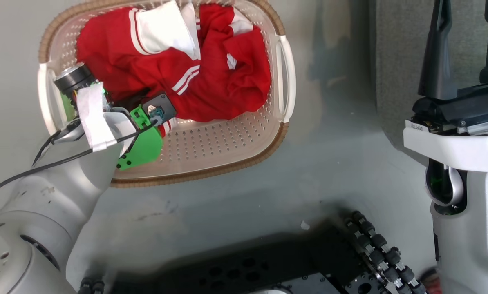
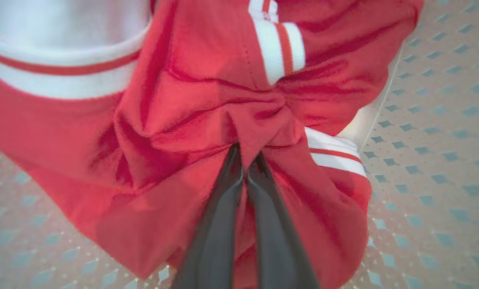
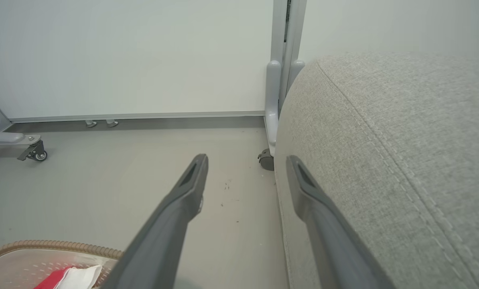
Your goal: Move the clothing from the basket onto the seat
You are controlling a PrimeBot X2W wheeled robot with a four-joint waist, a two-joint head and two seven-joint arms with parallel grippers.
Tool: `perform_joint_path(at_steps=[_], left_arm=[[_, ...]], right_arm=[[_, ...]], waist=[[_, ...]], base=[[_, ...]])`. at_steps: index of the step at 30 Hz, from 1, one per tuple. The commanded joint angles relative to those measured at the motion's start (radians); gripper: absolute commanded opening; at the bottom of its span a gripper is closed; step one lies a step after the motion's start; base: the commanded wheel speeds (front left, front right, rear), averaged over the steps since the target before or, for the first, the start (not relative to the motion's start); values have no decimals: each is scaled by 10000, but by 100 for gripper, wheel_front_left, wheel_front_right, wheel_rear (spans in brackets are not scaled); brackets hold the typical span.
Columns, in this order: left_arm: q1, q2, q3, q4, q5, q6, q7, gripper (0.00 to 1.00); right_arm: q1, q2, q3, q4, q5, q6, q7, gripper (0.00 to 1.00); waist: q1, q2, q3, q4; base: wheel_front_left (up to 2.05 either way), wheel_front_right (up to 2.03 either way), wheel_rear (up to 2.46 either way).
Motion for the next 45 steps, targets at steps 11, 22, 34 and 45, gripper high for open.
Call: perform_joint_path(at_steps=[11,22,34,45], left_arm=[[1819,-560,1303,-364,-1676,331,-674,0],[4076,-441,3120,-2611,-2984,790,-678,0],[6752,46,5408,-6050,-3003,1554,-679,0],[7833,186,6318,-8271,-2289,1866,-680,0]], right_arm=[[794,-27,61,585,-272,-3,-35,100],[2426,-28,793,1456,-593,-3,-33,100],[4269,-28,1845,2162,-605,-3,-35,100],[4806,-28,2042,2186,-398,-3,-35,100]], waist=[[-1,0,-3391,608],[-1,0,-7005,1308],[-1,0,-9778,1384],[-1,0,-10378,1399]], base=[[0,0,0],[0,0,0],[0,0,0],[0,0,0]])
